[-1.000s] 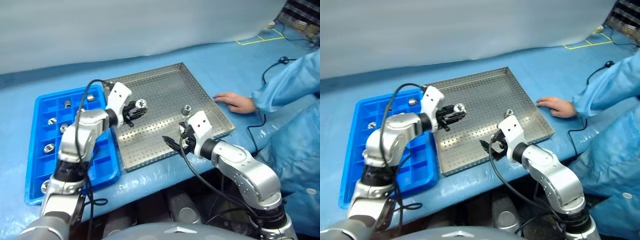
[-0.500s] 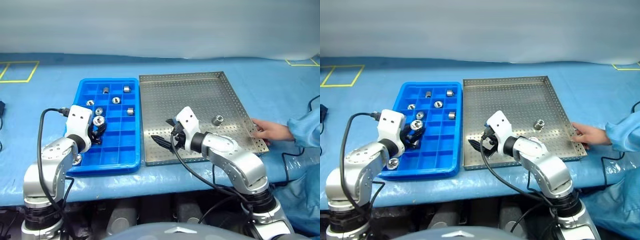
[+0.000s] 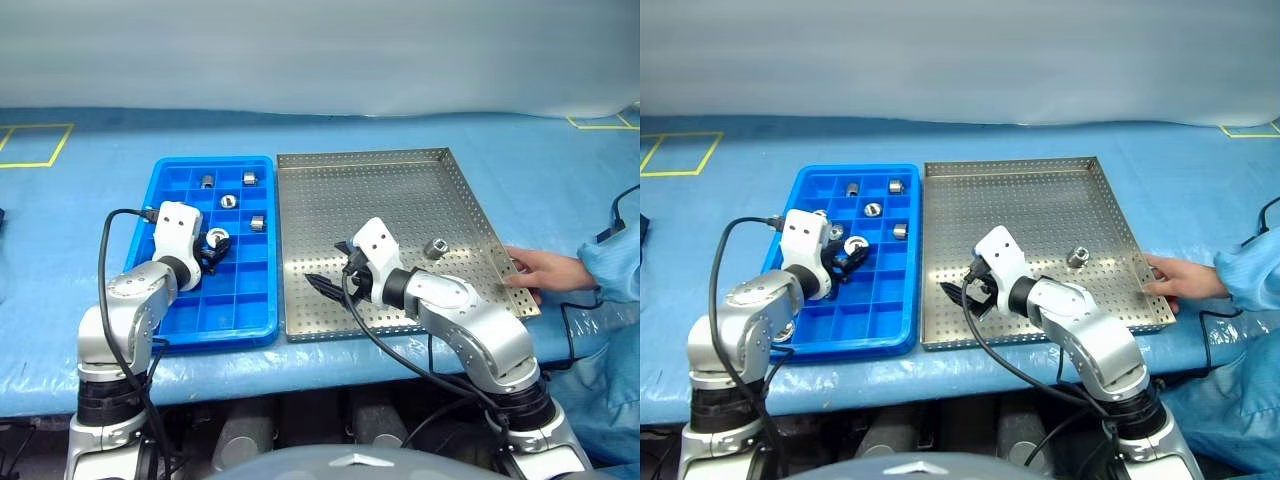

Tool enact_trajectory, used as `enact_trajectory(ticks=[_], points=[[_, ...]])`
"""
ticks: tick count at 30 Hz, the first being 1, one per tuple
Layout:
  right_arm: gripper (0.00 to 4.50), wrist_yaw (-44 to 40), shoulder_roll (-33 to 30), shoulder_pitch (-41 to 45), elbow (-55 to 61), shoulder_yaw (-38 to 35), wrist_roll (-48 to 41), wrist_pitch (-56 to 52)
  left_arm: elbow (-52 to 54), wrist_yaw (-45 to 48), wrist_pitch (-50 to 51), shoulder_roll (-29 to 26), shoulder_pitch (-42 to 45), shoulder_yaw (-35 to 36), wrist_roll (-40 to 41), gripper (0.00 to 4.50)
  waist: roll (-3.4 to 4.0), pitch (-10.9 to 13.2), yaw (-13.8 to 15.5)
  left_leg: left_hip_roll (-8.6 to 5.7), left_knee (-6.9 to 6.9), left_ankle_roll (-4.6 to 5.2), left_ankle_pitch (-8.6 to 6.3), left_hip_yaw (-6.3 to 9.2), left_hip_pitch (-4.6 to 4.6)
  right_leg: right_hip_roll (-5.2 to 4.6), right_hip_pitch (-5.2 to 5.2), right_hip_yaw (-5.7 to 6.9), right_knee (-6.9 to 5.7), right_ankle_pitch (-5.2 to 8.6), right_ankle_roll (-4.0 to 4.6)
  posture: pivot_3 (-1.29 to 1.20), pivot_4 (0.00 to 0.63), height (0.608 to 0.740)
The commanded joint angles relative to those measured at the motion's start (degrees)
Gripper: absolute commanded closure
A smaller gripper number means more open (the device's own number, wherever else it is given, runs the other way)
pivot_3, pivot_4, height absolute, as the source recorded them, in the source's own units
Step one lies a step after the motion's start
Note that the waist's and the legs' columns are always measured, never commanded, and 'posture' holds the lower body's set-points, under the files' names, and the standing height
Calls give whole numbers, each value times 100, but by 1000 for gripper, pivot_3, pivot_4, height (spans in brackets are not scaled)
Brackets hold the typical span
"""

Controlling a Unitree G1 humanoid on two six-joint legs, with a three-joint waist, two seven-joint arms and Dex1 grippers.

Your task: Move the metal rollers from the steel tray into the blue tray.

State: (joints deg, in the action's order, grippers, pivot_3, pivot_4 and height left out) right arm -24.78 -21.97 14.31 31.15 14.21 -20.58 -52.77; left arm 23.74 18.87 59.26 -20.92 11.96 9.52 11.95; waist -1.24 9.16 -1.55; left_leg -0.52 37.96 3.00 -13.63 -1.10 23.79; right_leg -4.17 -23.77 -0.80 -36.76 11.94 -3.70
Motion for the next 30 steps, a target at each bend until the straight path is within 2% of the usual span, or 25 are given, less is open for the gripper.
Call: enact_trajectory(ticks=[1, 7, 12, 19, 23, 30], points=[[0, 60, -33, -25, 306, -114, -5, 22, 90, 55, -250, 42, 34, 10, 163, 819, 0, 0, -18, 1, -1, 0, 0, 0, 0, 1, -1, 0, -1, 0, 0, -99, 150, 740], [0, 187, -100, -130, 407, -162, 25, -28, 299, 327, -766, 377, 272, 223, 803, 819, -1, 0, -31, 1, 4, 0, 0, 0, 0, -3, 2, 1, -1, 0, 0, -125, 150, 740], [0, 380, -394, -344, 705, -398, 154, -186, 205, 837, -956, 535, 892, -646, 1143, 819, -1, 0, -22, -4, 9, 1, 1, -1, 3, -6, 4, 2, -1, -1, -1, -154, 150, 740], [0, 566, -1004, -824, 1339, -828, 324, -587, -1291, 1802, -1562, 462, 2033, -2494, 559, 819, 1, -1, -196, -3, 10, 11, -3, -12, 2, 7, 6, -6, 8, -1, -4, -239, 150, 740], [0, 701, -1079, -1201, 1639, -1124, 355, -780, -2147, 2196, -1930, 593, 2400, -2959, 365, 819, 2, -1, -386, 3, 5, 11, -3, -13, 2, 17, 2, -11, 6, 1, -5, -304, 150, 740], [0, 878, -1033, -1593, 2111, -1479, 362, -1076, -3321, 2629, -2448, 968, 2735, -3332, 100, 819, 3, -1, -657, 2, 14, 13, -4, -15, 3, 19, 4, -21, 6, 12, -35, -367, 150, 740]])
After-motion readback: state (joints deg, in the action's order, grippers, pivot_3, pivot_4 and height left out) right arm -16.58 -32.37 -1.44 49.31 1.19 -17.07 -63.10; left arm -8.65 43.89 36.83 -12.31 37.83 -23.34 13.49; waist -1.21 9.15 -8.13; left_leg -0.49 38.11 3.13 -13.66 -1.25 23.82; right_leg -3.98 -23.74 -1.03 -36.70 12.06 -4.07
